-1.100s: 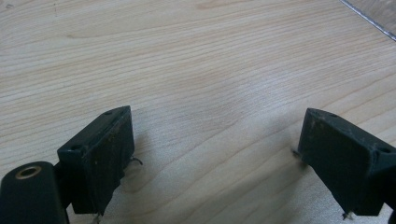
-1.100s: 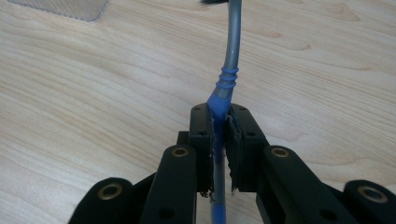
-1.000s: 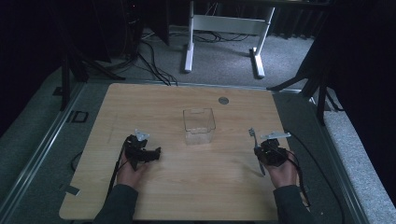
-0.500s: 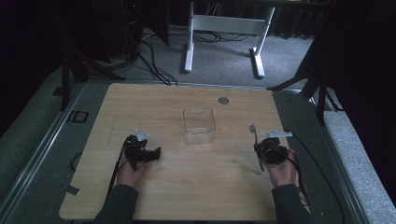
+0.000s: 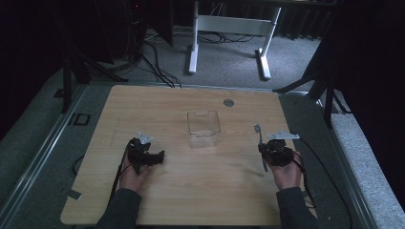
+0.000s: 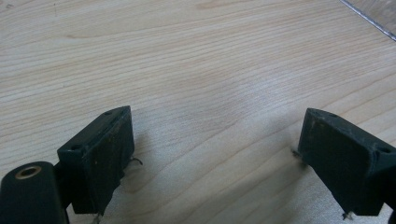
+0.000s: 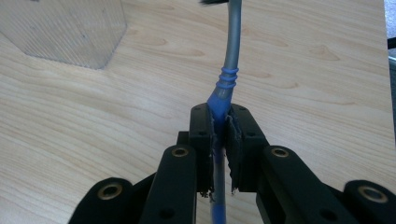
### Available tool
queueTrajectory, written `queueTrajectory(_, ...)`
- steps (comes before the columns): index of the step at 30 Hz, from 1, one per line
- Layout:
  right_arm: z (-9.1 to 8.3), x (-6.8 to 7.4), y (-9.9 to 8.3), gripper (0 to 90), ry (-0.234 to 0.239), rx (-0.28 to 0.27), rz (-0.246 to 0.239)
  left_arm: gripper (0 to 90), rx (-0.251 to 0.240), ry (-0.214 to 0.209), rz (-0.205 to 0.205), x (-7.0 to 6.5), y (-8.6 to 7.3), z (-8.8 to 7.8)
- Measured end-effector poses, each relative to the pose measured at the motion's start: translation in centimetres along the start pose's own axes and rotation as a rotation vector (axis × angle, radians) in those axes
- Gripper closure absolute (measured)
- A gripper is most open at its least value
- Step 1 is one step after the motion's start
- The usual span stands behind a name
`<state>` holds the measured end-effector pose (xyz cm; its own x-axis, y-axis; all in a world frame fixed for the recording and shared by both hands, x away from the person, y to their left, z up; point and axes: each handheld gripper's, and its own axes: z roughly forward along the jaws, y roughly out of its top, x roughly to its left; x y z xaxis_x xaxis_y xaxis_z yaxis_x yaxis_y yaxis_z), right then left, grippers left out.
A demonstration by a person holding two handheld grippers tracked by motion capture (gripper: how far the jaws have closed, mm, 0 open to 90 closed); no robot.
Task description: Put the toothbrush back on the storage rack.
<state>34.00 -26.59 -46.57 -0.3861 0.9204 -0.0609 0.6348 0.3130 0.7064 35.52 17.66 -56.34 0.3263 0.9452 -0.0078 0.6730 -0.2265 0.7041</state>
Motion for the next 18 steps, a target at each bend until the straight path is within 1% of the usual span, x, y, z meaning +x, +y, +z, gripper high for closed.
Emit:
queueTrajectory(10, 0.18, 0.16, 0.23, 80.8, 0.018, -0.032, -0.008, 10.9, 0.0, 0.0, 0.0, 0.0, 0.0, 0.0)
queueTrajectory(18, 0.18, 0.31, 0.55, 80.8, 0.018, -0.055, -0.009, 10.8, 0.0, -0.001, 0.0, 0.0, 0.0, 0.0)
